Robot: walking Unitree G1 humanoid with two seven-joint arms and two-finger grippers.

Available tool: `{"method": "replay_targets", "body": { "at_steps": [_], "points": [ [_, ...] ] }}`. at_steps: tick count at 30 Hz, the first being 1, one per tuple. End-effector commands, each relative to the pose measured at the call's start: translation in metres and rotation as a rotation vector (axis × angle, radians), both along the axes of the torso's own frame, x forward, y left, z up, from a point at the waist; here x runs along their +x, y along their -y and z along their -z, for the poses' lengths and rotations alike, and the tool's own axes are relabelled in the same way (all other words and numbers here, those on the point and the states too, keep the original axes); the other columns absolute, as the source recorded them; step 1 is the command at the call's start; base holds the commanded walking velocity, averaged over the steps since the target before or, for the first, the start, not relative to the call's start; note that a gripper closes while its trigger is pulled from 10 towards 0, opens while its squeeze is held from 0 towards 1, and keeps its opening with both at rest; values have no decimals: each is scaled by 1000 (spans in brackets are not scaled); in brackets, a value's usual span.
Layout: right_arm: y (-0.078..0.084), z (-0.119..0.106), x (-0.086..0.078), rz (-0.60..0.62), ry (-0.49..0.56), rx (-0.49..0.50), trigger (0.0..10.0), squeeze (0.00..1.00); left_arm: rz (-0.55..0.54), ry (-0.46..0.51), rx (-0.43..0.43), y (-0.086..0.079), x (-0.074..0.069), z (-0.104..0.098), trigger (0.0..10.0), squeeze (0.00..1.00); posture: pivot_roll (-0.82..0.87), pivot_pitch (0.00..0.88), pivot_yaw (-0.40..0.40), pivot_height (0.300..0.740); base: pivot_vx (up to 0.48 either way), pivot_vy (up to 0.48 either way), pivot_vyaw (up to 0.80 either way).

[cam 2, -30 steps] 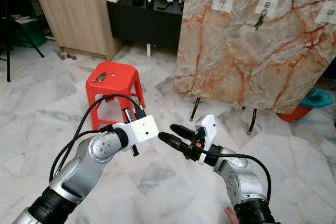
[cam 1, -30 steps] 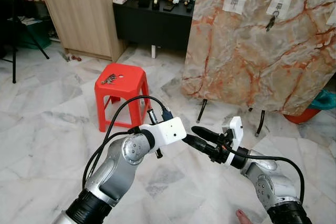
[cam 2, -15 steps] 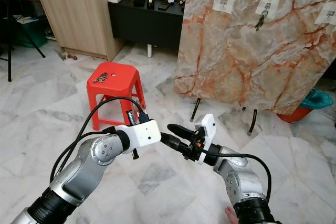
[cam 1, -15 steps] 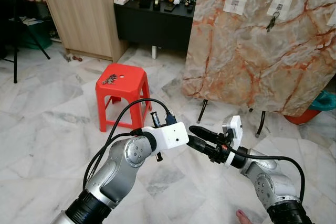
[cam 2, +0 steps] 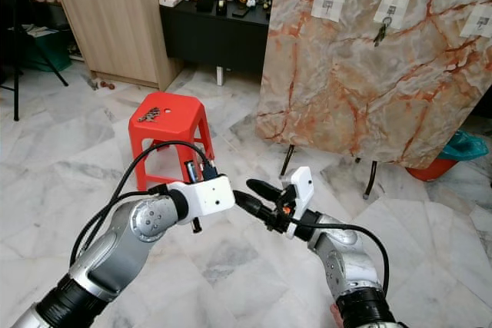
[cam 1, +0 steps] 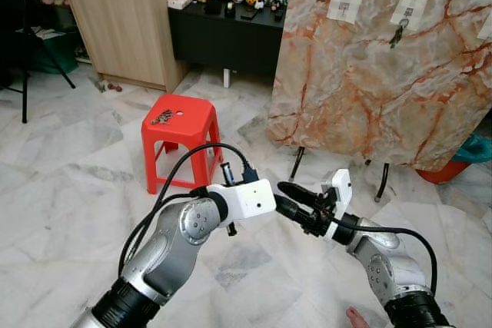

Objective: Hang keys on a hook

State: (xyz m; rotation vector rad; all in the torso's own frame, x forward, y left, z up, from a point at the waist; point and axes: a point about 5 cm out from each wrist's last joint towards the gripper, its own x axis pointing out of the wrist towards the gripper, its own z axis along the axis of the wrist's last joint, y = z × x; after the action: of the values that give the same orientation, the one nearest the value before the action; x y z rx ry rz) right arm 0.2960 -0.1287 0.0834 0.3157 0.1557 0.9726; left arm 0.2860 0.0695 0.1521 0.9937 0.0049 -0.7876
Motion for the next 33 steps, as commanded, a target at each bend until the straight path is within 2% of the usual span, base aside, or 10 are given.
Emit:
{"method": "replay_targets", "body": {
  "at_steps": [1,3,5,23,24,25,26,27,28,33],
  "points": [
    [1,-3,4,11,15,-8,4431,0,34,15,7,5,-3,-4,10000,0,105,0,-70,740,0,0,0],
    [1,-3,3,12,16,-8,4588,0,36,18,6,6,-2,-6,10000,0,106,0,-68,740,0,0,0],
    [0,-3,3,9,20,-1,10000,0,42,18,5,8,-3,-6,10000,0,107,0,-67,740,0,0,0],
    [-6,-8,3,-46,34,33,10000,0,61,15,0,15,-4,-4,10000,0,109,0,-76,740,0,0,0],
    [-5,-7,4,-38,30,24,6824,0,62,17,-1,16,-4,-5,10000,0,109,0,-77,740,0,0,0],
    [-5,-7,4,-38,30,24,6824,0,62,17,-1,16,-4,-5,10000,0,109,0,-77,740,0,0,0],
    [-5,-7,4,-36,29,20,3765,0,62,18,-1,16,-4,-5,10000,0,109,0,-78,740,0,0,0],
    [-5,-6,4,-36,28,19,3765,0,62,18,-1,16,-4,-5,10000,0,109,0,-78,740,0,0,0],
    [-5,-6,4,-35,27,18,0,0,62,18,-1,16,-4,-5,10000,0,109,0,-78,740,0,0,0],
    [-5,-6,5,-33,24,15,0,0,63,17,-2,17,-4,-5,10000,0,108,0,-80,740,0,0,0]
  ]
}}
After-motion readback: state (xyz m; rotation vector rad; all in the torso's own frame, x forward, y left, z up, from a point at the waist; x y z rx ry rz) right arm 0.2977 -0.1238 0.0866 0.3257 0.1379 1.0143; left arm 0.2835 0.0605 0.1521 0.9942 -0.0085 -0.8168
